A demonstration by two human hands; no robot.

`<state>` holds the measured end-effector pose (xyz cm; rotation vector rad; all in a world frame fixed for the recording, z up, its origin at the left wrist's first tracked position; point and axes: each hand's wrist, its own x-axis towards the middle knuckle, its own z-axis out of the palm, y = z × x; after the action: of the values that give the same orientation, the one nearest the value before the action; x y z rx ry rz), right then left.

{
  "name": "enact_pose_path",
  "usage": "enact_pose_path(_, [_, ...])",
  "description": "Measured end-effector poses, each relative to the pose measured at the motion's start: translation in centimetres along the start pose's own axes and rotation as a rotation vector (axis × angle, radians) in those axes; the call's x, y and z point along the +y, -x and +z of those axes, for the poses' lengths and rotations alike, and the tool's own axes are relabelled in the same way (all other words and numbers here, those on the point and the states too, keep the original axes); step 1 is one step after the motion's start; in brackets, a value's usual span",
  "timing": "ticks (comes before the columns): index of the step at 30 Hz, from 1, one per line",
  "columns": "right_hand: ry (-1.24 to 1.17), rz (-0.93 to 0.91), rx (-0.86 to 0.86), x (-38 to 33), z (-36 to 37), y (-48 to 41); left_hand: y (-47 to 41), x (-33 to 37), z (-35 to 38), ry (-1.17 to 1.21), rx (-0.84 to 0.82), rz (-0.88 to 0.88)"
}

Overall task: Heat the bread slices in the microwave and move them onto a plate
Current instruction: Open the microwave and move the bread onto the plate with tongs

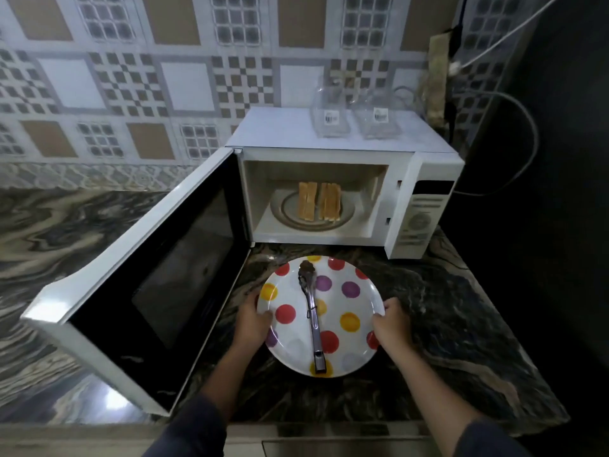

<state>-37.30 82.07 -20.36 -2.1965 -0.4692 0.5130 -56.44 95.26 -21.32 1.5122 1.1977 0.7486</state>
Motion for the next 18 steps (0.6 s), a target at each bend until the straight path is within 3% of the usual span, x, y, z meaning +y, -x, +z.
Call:
enact_pose_path(7, [0.122, -0.041, -0.049, -0.6, 0.8, -2.7, -1.5, -0.1, 0.0, -0.183, 0.072, 0.065])
enact_pose_path(18, [0.325, -0.042, -0.032, 0.1, 1.3, -3.2, -1.8, -1.8, 0.7, -0.264, 0.037, -0.024])
